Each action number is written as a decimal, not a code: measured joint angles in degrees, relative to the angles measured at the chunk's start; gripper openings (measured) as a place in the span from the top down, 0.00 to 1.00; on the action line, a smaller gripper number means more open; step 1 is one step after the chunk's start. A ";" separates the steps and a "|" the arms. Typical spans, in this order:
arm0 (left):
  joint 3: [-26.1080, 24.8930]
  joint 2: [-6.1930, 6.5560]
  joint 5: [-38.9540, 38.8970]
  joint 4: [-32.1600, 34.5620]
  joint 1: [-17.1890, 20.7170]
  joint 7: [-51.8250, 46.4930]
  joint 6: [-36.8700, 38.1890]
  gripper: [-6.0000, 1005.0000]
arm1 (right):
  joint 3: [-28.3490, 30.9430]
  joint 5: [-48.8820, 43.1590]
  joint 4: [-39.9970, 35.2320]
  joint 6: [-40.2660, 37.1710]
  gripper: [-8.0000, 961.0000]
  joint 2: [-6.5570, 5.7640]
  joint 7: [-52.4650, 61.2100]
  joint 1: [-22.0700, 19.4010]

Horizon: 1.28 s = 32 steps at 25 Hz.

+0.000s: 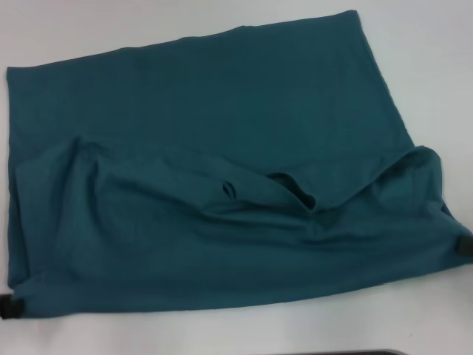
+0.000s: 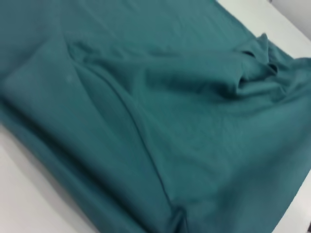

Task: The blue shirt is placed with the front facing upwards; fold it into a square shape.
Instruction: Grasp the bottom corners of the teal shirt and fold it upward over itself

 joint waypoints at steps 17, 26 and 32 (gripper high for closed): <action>-5.95 0.00 -2.96 -0.39 -7.45 -0.22 0.00 0.93 | -0.08 -0.08 -0.21 -0.46 0.91 -0.19 4.25 12.20; -9.04 0.08 -3.08 -0.23 -15.98 -4.24 -6.41 0.93 | -0.64 -0.23 -0.21 -11.15 0.90 0.11 9.73 19.92; -8.58 -0.22 -3.45 0.41 -21.81 -6.16 -12.02 0.93 | -1.29 -0.06 -0.21 -18.01 0.90 0.89 10.66 23.35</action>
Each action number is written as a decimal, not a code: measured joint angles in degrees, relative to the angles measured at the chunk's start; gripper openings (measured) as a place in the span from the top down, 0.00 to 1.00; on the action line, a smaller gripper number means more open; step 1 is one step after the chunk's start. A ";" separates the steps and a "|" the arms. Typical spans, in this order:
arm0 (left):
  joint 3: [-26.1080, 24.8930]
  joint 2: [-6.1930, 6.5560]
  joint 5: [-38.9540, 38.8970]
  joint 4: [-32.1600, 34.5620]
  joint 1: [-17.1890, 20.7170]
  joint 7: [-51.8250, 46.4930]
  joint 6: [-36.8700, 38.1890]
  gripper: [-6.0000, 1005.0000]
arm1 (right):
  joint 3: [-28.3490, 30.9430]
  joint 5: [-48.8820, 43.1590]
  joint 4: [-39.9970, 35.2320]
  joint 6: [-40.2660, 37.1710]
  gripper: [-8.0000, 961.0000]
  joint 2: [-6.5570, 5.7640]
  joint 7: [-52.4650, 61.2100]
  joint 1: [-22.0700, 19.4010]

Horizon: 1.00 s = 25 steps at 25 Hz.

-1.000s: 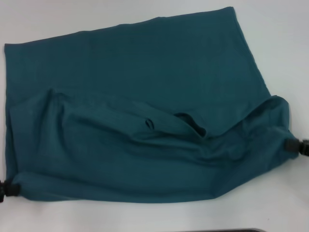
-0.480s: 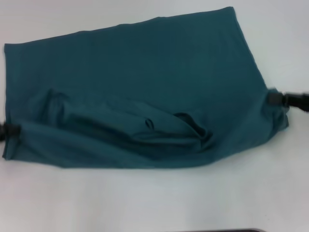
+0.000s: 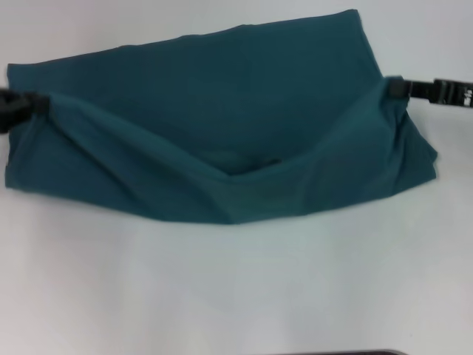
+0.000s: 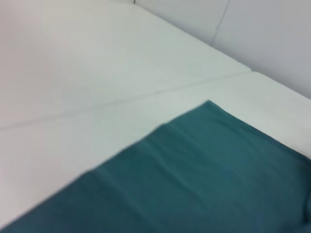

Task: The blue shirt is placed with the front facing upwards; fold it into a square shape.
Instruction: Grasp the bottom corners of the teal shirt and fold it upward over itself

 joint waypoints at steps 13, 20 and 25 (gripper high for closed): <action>2.74 0.45 -0.31 1.79 -5.12 -4.24 -12.14 0.93 | -1.84 0.24 0.00 -10.08 0.90 1.34 3.07 5.66; 4.99 0.55 -0.40 3.88 -5.77 -6.07 -19.89 0.93 | -4.58 2.29 -0.45 -17.22 0.90 1.97 4.12 7.23; 5.67 0.56 -0.41 6.12 -6.21 -6.08 -25.17 0.93 | -8.09 6.37 -2.10 -23.61 0.90 2.15 3.84 7.38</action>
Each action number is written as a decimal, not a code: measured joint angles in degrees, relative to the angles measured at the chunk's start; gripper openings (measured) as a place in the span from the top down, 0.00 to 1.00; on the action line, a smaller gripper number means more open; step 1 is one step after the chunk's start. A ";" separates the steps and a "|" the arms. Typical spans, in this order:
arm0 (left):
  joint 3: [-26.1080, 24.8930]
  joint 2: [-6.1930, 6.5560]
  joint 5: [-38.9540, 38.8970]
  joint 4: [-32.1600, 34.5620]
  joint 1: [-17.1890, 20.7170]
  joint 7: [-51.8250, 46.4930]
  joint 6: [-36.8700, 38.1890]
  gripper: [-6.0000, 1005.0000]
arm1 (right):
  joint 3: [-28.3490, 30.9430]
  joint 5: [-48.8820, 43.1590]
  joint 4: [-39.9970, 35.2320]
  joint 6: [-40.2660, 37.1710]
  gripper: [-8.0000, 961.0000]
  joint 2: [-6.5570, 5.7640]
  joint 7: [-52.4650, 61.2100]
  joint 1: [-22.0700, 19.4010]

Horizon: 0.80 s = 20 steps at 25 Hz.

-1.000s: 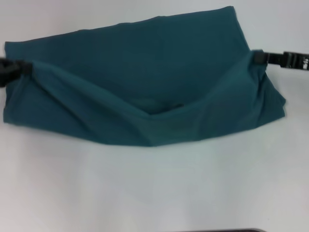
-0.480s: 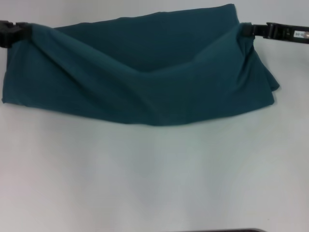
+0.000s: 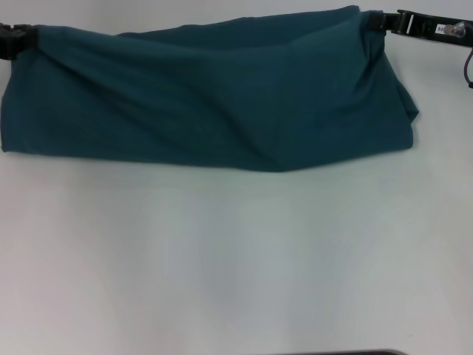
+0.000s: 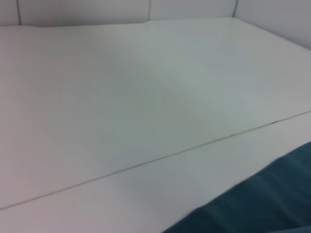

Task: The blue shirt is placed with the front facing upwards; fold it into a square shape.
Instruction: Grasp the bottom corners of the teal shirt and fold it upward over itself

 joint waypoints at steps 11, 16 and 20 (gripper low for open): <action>3.35 -1.37 0.00 2.45 -1.66 -0.26 -10.41 0.93 | -6.88 7.98 -2.82 -12.52 0.90 0.43 -1.27 0.80; 7.29 -2.26 0.28 2.01 -1.78 -1.90 -14.76 0.93 | -9.45 11.17 -2.99 -16.32 0.90 0.72 -1.82 1.08; 9.39 -2.87 0.62 1.95 -1.72 -2.13 -18.99 0.93 | -10.83 12.24 -3.00 -18.87 0.90 0.94 -1.70 1.52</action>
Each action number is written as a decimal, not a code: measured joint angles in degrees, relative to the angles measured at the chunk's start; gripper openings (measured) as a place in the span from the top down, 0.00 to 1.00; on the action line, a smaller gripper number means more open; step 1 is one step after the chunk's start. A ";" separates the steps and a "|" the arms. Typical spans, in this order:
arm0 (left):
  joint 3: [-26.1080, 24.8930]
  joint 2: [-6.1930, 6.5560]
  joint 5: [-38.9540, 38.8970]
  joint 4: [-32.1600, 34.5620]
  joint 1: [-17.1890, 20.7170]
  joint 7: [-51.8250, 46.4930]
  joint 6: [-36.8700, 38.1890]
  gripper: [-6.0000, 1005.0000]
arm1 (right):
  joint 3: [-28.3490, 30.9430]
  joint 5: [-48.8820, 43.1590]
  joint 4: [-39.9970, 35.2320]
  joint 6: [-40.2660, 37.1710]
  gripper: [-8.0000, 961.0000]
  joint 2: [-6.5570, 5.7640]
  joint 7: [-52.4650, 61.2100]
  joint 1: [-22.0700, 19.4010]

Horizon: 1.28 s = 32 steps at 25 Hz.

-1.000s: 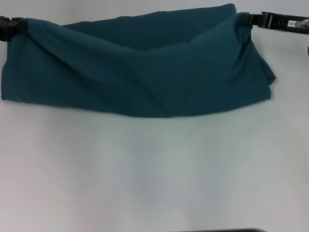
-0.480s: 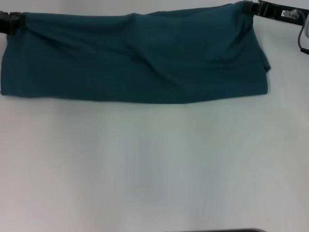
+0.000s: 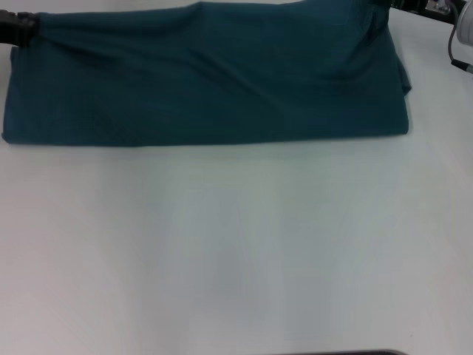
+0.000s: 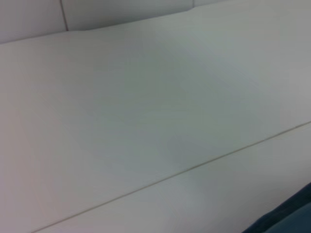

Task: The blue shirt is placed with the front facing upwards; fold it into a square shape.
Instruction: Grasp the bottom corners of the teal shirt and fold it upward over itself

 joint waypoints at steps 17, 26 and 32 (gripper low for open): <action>4.88 -1.45 0.13 0.49 0.35 0.20 -8.84 0.93 | -1.53 0.27 -0.59 -2.87 0.89 0.42 0.07 0.81; 5.68 -3.31 0.13 0.28 0.50 0.32 -13.09 0.93 | -1.69 0.26 -0.72 -3.50 0.89 0.72 -0.13 1.02; 8.57 -5.84 0.13 0.04 1.42 0.56 -20.90 0.87 | -3.20 0.26 -0.86 -3.67 0.89 0.76 -2.04 1.06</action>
